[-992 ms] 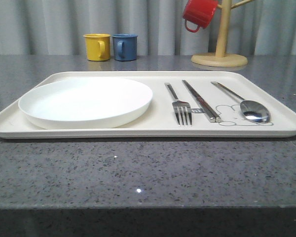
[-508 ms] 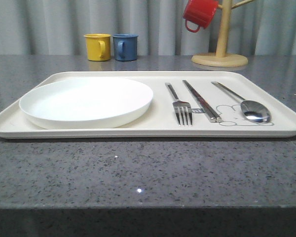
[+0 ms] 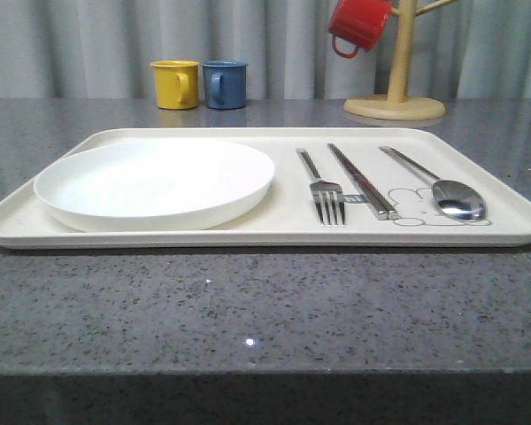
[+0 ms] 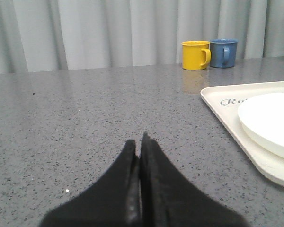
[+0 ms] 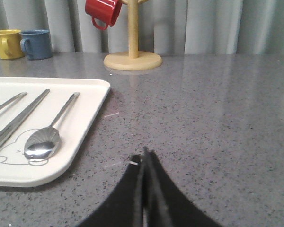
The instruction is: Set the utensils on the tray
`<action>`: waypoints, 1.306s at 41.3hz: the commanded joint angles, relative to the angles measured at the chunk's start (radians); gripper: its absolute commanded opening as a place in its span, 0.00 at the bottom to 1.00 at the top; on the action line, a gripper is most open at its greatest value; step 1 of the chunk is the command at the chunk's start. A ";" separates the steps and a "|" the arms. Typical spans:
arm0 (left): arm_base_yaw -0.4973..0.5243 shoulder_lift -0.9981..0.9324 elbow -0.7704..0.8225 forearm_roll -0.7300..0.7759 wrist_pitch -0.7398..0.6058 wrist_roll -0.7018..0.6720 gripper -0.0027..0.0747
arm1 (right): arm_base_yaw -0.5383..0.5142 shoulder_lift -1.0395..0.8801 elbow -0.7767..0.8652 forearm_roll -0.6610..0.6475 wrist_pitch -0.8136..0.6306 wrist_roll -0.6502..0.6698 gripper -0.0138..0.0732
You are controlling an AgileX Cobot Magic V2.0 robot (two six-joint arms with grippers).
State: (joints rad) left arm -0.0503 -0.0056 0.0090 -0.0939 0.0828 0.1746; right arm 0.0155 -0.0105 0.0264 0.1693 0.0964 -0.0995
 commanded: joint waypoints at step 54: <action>-0.008 -0.025 -0.002 -0.006 -0.083 -0.006 0.01 | -0.022 -0.017 0.000 -0.113 -0.179 0.116 0.08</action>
State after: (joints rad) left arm -0.0503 -0.0056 0.0090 -0.0939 0.0828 0.1746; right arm -0.0012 -0.0105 0.0264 0.0680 0.0000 0.0176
